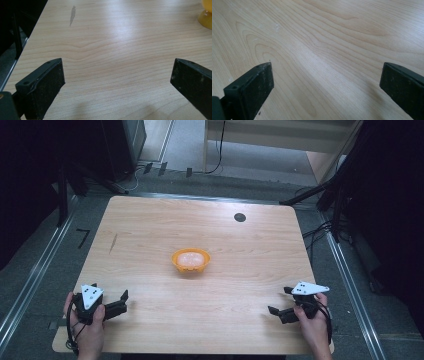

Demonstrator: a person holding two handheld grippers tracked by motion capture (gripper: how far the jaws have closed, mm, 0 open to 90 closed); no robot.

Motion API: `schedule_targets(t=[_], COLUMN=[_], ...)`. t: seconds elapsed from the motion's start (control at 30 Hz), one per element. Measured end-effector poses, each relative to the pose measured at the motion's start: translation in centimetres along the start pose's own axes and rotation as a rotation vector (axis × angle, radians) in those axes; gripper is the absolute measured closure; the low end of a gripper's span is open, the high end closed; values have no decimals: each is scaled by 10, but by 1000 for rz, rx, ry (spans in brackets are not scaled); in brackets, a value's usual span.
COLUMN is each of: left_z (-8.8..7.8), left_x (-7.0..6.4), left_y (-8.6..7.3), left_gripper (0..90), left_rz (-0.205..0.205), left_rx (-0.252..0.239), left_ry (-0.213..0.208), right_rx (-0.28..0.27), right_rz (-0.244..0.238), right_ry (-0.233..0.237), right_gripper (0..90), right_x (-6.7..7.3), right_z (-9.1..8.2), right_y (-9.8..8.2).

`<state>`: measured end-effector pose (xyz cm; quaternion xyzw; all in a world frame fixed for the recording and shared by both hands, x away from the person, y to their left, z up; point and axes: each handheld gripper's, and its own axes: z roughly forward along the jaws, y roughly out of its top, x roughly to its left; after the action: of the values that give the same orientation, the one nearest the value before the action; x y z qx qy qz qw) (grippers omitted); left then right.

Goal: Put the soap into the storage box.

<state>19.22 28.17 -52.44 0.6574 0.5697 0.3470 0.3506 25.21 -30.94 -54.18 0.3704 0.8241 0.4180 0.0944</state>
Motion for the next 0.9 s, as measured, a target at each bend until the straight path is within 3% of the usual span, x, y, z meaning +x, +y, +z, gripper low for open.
schedule_targets(t=[0.7,0.9], left_z=[0,0], left_x=[0,0], left_y=[0,0], left_gripper=[0,0], left_rz=[5,7], left_rx=[0,0], left_ry=[-3,-2], right_rx=[-61,-67], right_rz=[63,61], right_ry=[-17,-22], right_gripper=[0,0], right_x=[-8,-7], right_z=[-24,-27], right_y=[-27,-30])
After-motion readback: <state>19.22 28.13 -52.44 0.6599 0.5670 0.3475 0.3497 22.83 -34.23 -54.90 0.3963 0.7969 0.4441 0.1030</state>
